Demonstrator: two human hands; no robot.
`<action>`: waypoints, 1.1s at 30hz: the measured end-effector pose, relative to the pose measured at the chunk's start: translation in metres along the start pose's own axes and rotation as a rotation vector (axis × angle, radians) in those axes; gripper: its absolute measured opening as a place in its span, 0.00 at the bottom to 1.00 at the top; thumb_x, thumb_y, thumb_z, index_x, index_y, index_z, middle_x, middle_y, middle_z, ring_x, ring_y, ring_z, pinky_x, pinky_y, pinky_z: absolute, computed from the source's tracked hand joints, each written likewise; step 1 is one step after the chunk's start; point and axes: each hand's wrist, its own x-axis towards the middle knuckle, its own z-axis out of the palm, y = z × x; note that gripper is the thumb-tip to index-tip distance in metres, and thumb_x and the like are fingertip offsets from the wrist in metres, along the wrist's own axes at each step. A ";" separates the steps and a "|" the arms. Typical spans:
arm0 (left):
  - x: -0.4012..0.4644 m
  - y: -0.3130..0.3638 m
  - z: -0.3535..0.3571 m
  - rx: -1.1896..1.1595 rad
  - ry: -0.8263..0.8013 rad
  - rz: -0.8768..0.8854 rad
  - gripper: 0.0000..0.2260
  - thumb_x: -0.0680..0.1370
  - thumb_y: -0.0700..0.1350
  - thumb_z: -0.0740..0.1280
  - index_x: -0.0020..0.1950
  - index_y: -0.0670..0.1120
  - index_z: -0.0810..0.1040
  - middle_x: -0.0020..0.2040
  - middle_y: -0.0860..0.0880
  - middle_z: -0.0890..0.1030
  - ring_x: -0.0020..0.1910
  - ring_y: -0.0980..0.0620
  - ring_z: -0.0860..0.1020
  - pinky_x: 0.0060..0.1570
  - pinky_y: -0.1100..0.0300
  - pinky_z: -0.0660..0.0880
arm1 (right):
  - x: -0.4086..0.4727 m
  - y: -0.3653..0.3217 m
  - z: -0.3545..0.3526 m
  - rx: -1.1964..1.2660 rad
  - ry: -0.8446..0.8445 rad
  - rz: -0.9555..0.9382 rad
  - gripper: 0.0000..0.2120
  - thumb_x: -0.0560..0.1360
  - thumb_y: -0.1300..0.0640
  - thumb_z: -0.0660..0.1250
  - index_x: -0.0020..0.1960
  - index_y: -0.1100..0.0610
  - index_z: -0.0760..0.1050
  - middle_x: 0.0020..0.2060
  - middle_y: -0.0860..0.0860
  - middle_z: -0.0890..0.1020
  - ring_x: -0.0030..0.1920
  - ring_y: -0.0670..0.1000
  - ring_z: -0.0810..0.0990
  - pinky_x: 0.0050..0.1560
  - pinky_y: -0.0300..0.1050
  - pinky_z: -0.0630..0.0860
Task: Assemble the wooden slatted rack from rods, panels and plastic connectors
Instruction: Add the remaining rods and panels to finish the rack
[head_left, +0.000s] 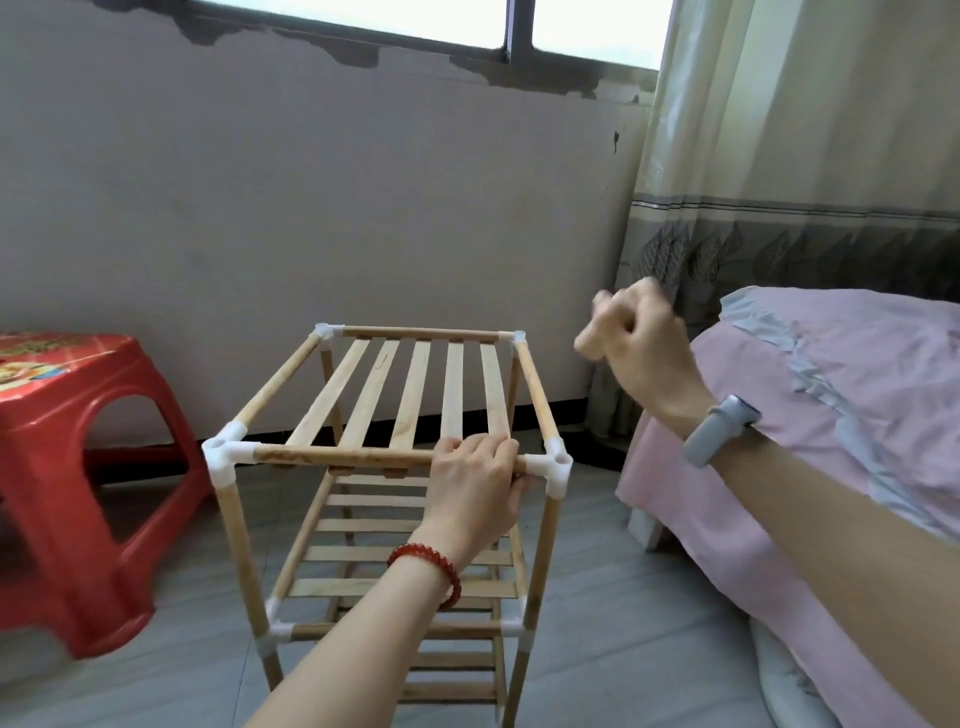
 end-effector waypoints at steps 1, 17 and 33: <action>0.000 0.001 0.000 0.004 0.000 -0.003 0.13 0.76 0.53 0.65 0.54 0.47 0.79 0.53 0.51 0.81 0.52 0.51 0.79 0.53 0.53 0.70 | -0.004 -0.001 0.003 0.065 0.070 -0.018 0.11 0.77 0.48 0.57 0.41 0.54 0.63 0.30 0.42 0.81 0.36 0.47 0.79 0.46 0.50 0.74; -0.060 -0.149 -0.065 0.229 -0.208 -0.338 0.27 0.77 0.58 0.58 0.74 0.53 0.58 0.76 0.52 0.55 0.76 0.50 0.46 0.70 0.39 0.39 | -0.058 -0.033 0.098 -0.013 -0.511 0.024 0.14 0.79 0.42 0.54 0.50 0.53 0.65 0.37 0.48 0.77 0.38 0.49 0.77 0.41 0.49 0.75; -0.108 -0.148 -0.064 -0.800 0.199 -0.703 0.18 0.76 0.45 0.67 0.61 0.58 0.65 0.39 0.48 0.81 0.35 0.56 0.80 0.36 0.64 0.77 | -0.082 -0.012 0.123 -0.064 -0.049 -0.152 0.21 0.77 0.43 0.55 0.48 0.62 0.68 0.31 0.55 0.78 0.30 0.56 0.77 0.30 0.42 0.67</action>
